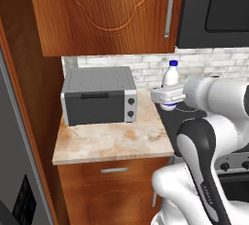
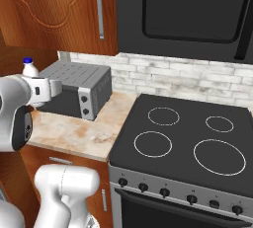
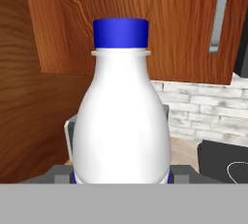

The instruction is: Take the bottled waters from the counter and place them in the freezer to freeze. Close the freezer door after placing the bottles.

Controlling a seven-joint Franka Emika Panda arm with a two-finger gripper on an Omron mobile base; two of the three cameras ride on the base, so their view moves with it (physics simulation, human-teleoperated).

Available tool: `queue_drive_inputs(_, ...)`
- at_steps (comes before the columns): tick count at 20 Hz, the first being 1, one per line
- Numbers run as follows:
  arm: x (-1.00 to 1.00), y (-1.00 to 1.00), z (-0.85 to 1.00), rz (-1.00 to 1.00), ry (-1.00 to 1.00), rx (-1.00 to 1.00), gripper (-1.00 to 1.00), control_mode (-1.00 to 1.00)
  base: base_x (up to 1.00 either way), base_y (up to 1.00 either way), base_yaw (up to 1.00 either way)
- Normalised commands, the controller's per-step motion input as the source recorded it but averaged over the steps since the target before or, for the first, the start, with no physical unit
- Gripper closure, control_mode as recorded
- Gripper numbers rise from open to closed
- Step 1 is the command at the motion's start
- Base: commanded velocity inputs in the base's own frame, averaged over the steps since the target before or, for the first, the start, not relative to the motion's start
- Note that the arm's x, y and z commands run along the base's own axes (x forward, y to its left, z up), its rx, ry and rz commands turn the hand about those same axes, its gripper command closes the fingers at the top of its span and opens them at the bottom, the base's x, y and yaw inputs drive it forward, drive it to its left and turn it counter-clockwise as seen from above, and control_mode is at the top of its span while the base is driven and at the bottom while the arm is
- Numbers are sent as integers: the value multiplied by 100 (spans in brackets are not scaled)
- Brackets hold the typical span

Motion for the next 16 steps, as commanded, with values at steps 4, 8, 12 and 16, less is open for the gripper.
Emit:
queue_drive_inputs(4, 0, -36, -4, -5, 0, 0, 100, -100, 0, 0, 0)
queue_drive_inputs(8, 0, -8, -8, -8, 0, 0, 100, -100, 0, 0, 0)
queue_drive_inputs(12, 0, 0, -1, -4, 0, 0, 100, -100, 0, 0, 0)
queue_drive_inputs(16, 0, 0, 0, 0, 0, 0, 100, -100, 0, 0, 0)
